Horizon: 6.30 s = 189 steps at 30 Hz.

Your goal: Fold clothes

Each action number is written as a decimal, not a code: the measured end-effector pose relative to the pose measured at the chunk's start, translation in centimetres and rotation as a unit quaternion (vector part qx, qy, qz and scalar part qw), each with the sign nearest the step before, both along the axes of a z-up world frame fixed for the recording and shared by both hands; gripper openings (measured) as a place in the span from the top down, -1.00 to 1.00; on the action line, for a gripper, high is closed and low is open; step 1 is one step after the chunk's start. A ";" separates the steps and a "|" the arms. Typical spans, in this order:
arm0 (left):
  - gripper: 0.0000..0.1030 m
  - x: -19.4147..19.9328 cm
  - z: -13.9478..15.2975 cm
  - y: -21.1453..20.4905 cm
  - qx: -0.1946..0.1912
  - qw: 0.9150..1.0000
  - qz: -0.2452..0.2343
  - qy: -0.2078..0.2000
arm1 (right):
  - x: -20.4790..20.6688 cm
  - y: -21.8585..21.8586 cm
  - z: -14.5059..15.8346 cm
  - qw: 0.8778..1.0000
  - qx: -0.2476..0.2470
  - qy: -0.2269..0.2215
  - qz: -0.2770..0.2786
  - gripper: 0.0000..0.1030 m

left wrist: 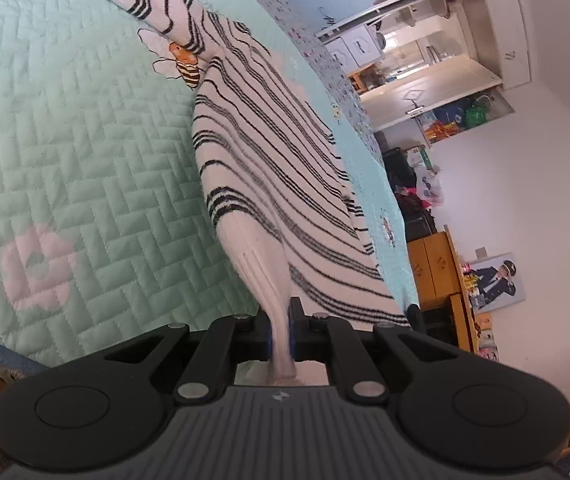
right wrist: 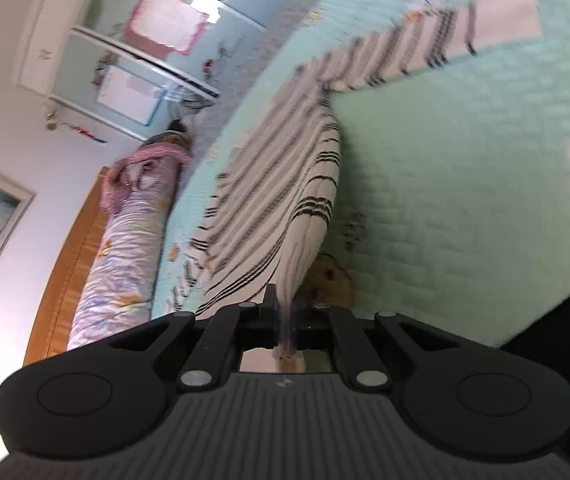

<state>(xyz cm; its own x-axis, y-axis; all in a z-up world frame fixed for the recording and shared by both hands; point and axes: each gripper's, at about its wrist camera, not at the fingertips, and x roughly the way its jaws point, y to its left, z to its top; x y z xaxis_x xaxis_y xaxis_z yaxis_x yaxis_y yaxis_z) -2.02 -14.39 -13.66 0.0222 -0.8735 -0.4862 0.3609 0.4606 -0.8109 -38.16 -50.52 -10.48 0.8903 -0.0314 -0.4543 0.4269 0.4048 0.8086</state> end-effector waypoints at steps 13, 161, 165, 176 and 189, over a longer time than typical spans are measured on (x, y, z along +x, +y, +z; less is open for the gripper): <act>0.87 1.3 -5.7 0.7 0.052 0.997 0.022 0.053 | 1.5 1.0 -5.7 0.996 0.025 0.085 -0.004 0.88; 0.15 4.1 1.1 -2.4 0.121 0.980 0.142 -0.062 | -4.1 -18.1 -5.8 0.949 -0.032 0.010 -0.315 -0.16; 0.09 4.5 1.9 -0.2 0.120 0.976 0.169 -0.068 | -3.3 -18.1 -9.5 0.941 0.034 0.013 -0.337 -0.11; 0.06 4.5 -0.6 -0.5 0.112 0.979 0.165 -0.036 | -7.9 -19.5 -10.3 0.905 0.038 -0.011 -0.423 -0.19; 0.06 4.6 -0.6 -0.2 0.122 0.977 0.170 -0.040 | -7.9 -21.0 -9.9 0.894 0.022 -0.006 -0.447 -0.20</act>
